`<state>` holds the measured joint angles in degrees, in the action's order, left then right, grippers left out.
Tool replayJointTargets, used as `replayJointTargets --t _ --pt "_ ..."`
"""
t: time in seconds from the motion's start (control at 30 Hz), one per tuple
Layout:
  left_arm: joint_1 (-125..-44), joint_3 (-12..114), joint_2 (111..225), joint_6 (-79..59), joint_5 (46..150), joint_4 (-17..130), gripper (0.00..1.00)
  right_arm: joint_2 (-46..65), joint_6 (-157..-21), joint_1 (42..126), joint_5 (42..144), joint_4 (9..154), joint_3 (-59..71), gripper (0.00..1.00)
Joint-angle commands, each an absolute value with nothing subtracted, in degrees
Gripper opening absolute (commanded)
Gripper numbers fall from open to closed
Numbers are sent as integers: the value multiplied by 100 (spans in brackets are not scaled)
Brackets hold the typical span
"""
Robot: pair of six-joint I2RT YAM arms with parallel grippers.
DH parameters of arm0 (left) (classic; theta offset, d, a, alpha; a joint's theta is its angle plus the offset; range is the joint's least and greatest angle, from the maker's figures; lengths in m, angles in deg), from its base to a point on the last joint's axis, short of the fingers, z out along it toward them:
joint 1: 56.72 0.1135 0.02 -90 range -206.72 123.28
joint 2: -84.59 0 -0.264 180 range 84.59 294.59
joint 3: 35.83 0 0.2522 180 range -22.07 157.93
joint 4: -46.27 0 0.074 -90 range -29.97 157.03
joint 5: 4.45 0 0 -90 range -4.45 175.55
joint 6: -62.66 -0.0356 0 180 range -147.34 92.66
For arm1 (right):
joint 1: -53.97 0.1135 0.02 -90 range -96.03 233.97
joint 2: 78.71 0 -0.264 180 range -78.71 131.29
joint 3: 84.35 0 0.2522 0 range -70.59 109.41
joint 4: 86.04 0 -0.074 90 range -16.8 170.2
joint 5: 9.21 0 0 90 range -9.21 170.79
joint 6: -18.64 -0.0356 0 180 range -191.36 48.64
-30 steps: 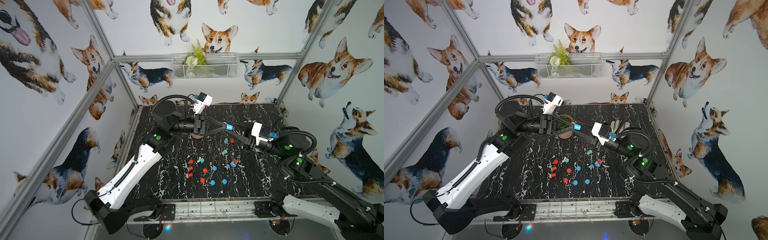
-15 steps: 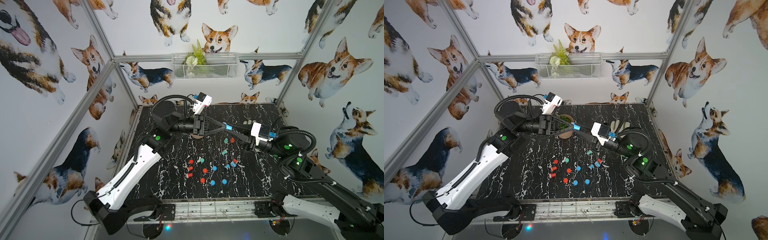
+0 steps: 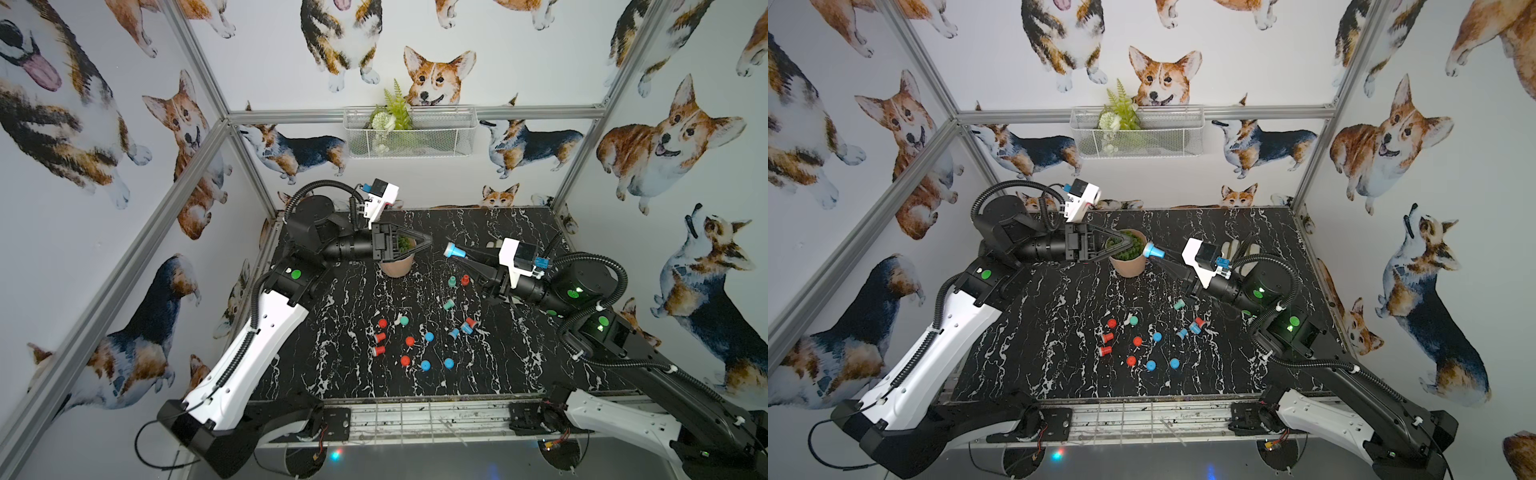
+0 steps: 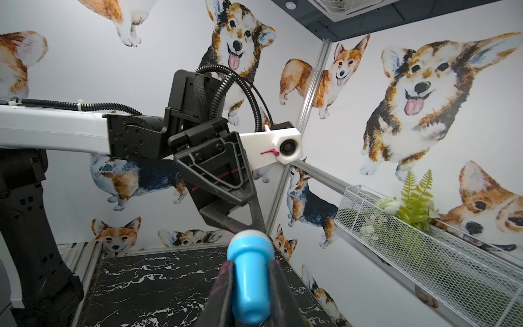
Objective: Close the stamp cap
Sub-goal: Pick up the stamp from the center of the board, then close the cover of the stamp.
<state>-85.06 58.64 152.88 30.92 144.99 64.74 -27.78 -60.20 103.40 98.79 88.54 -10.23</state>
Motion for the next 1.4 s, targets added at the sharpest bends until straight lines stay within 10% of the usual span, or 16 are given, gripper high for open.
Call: replayJointTargets --t 0.0,0.57,1.37 --pt "-8056 5729 15177 3142 14403 6379 44 -2822 -6426 10345 9460 8407 -975 4" --pt "-6689 5524 15042 175 12064 9428 48 -1789 -9157 10630 8301 5302 35 0" --pt "-6598 3887 14827 -1310 9537 8545 50 1258 -10859 10604 9075 2975 250 0"
